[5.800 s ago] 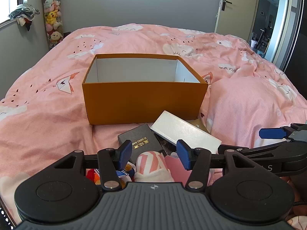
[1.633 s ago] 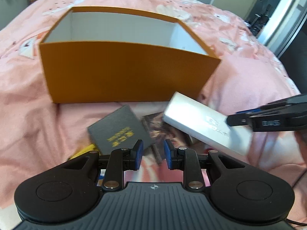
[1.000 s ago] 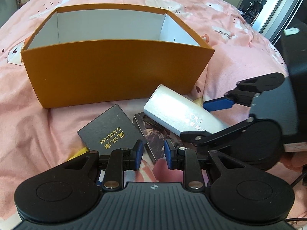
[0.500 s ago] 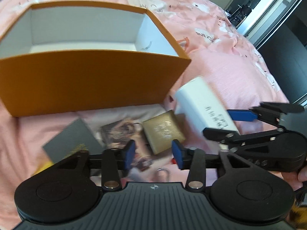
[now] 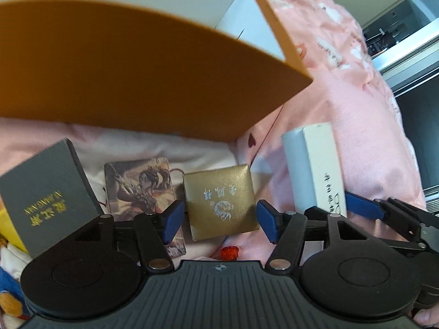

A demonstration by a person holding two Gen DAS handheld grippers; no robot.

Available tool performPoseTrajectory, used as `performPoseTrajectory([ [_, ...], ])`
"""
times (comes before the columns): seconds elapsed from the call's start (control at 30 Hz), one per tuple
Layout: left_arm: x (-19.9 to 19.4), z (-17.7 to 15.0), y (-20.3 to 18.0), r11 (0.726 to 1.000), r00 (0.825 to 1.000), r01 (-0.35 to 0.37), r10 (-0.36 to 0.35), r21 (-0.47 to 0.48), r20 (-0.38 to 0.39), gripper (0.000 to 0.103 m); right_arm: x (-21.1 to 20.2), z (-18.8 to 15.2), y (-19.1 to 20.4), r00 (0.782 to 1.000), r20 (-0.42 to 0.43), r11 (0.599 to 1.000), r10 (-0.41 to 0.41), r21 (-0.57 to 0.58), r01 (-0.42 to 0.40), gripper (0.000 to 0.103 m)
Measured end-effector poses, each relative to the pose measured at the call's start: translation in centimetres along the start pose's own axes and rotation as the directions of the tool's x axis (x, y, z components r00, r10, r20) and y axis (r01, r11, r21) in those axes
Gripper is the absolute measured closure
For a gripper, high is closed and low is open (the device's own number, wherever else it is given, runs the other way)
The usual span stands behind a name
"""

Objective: Organize objects
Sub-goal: 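Grasp the gold box with the left tool while the right tool carries the white box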

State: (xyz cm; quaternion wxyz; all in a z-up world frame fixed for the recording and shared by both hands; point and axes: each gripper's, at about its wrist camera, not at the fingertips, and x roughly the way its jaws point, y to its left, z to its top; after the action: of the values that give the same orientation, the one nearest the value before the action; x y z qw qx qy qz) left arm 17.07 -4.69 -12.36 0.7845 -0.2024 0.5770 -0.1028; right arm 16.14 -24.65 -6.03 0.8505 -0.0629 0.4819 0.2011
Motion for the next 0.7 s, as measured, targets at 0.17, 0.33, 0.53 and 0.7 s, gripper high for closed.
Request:
performPoseTrajectory([
  [0.17, 1.2, 0.0, -0.3, 1.000, 0.999, 0.000, 0.000, -0.015, -0.040, 0.028, 0.5, -0.1, -0.3, 1.000, 0.000, 1.000, 0.017, 0.004, -0.017, 0.040],
  [0.33, 2.1, -0.3, -0.9, 1.000, 0.996, -0.030, 0.030, 0.001, -0.084, 0.028, 0.6, -0.1, -0.5, 1.000, 0.000, 1.000, 0.028, 0.010, -0.028, 0.040],
  [0.53, 1.5, -0.4, -0.8, 1.000, 0.997, -0.025, 0.025, 0.000, -0.069, 0.033, 0.6, -0.1, -0.3, 1.000, 0.001, 1.000, 0.019, 0.002, -0.019, 0.040],
  [0.7, -1.4, -0.7, -1.0, 0.997, 0.999, -0.043, 0.041, 0.059, 0.022, 0.035, -0.1, 0.0, 0.1, 1.000, 0.008, 1.000, 0.020, 0.005, -0.020, 0.040],
])
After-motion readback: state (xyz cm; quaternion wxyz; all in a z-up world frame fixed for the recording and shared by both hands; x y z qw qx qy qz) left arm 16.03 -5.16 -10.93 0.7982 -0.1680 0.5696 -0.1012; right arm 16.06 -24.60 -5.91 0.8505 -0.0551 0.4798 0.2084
